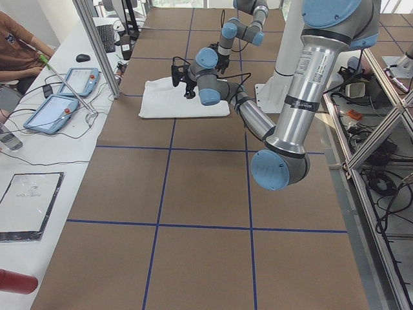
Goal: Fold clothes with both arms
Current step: 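Move the right gripper to the shirt's corner nearest the robot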
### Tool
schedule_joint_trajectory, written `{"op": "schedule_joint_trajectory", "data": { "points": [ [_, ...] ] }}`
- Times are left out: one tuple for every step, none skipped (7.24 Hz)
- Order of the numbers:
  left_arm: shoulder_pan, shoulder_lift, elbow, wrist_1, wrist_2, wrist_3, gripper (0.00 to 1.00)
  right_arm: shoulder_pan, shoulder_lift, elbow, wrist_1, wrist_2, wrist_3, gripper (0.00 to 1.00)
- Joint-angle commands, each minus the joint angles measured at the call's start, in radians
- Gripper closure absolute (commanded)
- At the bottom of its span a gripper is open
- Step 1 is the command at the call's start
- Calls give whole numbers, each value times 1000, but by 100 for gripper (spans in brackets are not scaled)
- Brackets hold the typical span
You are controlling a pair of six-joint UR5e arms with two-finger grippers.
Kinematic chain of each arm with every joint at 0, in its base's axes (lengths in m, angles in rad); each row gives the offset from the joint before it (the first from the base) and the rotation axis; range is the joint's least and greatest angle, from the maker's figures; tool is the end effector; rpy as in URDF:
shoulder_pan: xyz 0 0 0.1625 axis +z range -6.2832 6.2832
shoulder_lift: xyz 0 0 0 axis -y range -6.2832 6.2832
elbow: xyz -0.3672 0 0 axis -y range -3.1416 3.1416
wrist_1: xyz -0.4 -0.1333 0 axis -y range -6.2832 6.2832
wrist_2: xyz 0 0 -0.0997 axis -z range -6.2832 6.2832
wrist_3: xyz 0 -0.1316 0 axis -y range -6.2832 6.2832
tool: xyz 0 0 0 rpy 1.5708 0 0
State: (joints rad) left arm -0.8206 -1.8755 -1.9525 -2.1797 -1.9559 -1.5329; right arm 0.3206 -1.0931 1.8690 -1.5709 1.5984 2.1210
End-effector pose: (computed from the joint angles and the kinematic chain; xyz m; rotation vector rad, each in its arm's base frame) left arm 0.3232 -0.4698 0.1965 0.2338 1.3068 -0.4165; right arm -0.5453 -0.3177 0.2325 -0.1184 -0.7908 0.8149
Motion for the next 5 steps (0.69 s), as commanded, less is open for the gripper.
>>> {"op": "schedule_joint_trajectory", "data": {
  "points": [
    [1,-1,-5,1,0,-1,21,-46,-45,-2,0,-9,43,6],
    [1,-1,-5,0,0,-1,21,-48,-44,-2,0,-9,42,8],
    [1,-1,-5,0,0,-1,21,-48,-42,-4,0,-8,37,15],
    [3,1,-6,0,0,-1,21,-45,-36,-2,0,-6,31,25],
    [3,1,-5,0,2,-1,21,-35,-36,-5,0,-5,27,27]
  ]
}}
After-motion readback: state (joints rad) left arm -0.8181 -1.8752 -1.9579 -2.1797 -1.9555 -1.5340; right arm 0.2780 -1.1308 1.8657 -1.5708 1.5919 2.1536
